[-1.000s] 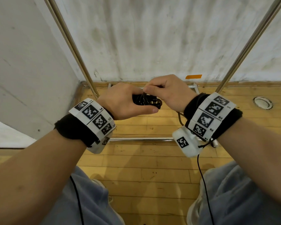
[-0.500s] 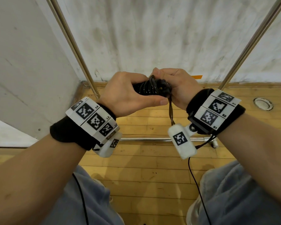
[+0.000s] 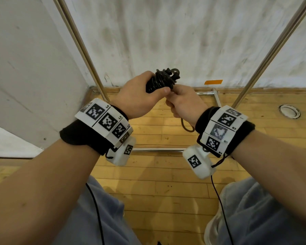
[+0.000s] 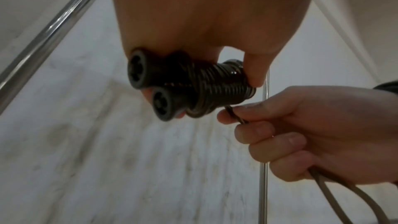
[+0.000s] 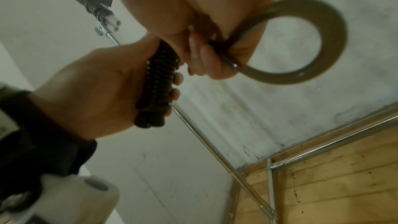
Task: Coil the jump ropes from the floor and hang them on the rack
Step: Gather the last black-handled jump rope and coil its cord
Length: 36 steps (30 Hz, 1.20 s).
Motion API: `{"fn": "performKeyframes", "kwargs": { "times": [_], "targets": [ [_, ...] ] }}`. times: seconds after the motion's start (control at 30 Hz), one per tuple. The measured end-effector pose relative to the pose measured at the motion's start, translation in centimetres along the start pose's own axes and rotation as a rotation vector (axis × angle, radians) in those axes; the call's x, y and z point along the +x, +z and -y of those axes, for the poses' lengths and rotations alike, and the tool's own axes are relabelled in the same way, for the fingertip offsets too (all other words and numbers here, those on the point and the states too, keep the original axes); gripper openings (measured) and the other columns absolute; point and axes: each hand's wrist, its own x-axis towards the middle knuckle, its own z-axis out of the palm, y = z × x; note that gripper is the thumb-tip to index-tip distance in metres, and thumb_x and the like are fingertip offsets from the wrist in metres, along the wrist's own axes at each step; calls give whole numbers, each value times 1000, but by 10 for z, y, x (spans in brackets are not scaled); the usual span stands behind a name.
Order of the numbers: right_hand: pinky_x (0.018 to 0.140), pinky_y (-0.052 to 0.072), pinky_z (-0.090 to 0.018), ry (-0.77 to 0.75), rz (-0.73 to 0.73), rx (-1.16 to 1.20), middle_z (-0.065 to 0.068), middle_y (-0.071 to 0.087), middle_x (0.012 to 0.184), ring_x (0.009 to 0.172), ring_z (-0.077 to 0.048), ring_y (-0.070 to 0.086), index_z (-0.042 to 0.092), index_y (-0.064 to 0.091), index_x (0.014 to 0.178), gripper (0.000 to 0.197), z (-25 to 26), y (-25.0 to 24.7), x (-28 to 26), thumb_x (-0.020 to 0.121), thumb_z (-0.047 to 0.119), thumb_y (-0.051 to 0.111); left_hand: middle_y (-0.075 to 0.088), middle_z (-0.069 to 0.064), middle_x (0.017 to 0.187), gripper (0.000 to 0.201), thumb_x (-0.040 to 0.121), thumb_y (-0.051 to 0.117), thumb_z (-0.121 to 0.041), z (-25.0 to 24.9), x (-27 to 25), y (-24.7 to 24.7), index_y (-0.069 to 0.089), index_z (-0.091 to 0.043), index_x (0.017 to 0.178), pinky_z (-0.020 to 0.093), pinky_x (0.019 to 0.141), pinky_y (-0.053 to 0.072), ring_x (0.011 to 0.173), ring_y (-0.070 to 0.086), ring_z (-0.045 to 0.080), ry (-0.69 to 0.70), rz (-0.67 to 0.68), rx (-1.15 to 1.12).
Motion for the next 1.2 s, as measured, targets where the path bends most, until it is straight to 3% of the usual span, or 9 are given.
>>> {"fn": "performKeyframes", "kwargs": {
  "times": [0.17,0.3,0.43,0.57,0.7,0.87,1.0,1.1,1.2],
  "targets": [
    [46,26,-24,-20,10,-219,6,40,56,43,-8,31,25,50,73,29,3,3,1,97,13,40,54,-8,80,37,87,60,-48,9,3,3,56,-17,107,29,61,41,75,55,15,-8,-3,143],
    [46,27,-26,15,-3,-177,4,41,56,45,-11,33,24,50,72,30,7,5,-1,95,7,40,51,-12,78,35,84,61,-52,12,3,4,48,-23,99,30,64,41,79,55,18,-43,-20,183],
    [47,39,-29,8,15,-205,-2,45,59,45,-16,41,20,52,70,28,11,0,-8,94,9,42,51,-8,78,41,81,66,-51,7,1,3,46,-17,94,28,58,37,75,51,16,-2,-67,195],
    [43,41,-20,-51,-9,-342,1,52,53,35,-10,48,14,53,63,33,12,-10,-14,95,21,47,55,-5,82,47,78,68,-53,0,-2,4,46,-15,96,30,57,41,71,55,14,-12,-111,145],
    [43,41,-19,-57,-19,-370,-1,53,58,37,-8,49,13,56,73,28,10,-11,-17,97,22,44,65,5,90,52,81,64,-52,-6,-3,6,41,-15,108,46,68,57,74,67,24,-152,-37,-19],
    [49,39,-31,-60,-78,-226,0,43,60,49,-14,38,3,58,91,22,10,-8,-18,97,12,40,61,1,88,43,91,52,-47,-12,1,3,35,-18,118,38,66,52,73,61,20,-208,-43,-126],
    [41,30,-18,-76,-175,-180,4,43,56,40,-3,36,12,62,94,20,14,-15,-12,95,8,42,59,4,93,34,98,40,-37,-16,1,2,34,-24,128,48,77,51,79,58,22,-213,132,-234],
    [42,28,-20,-60,-174,-170,3,41,55,41,-6,34,2,64,95,22,14,-13,-11,95,9,43,63,14,106,33,99,42,-37,-15,0,1,41,-18,126,51,82,55,94,66,31,-166,135,-203],
    [44,26,-24,-40,-157,-164,1,39,56,45,-10,31,-9,62,97,27,16,-11,-9,96,10,43,68,10,100,37,94,53,-40,-10,0,-1,51,-15,123,48,82,56,90,68,27,-140,74,-236]
  ]
}}
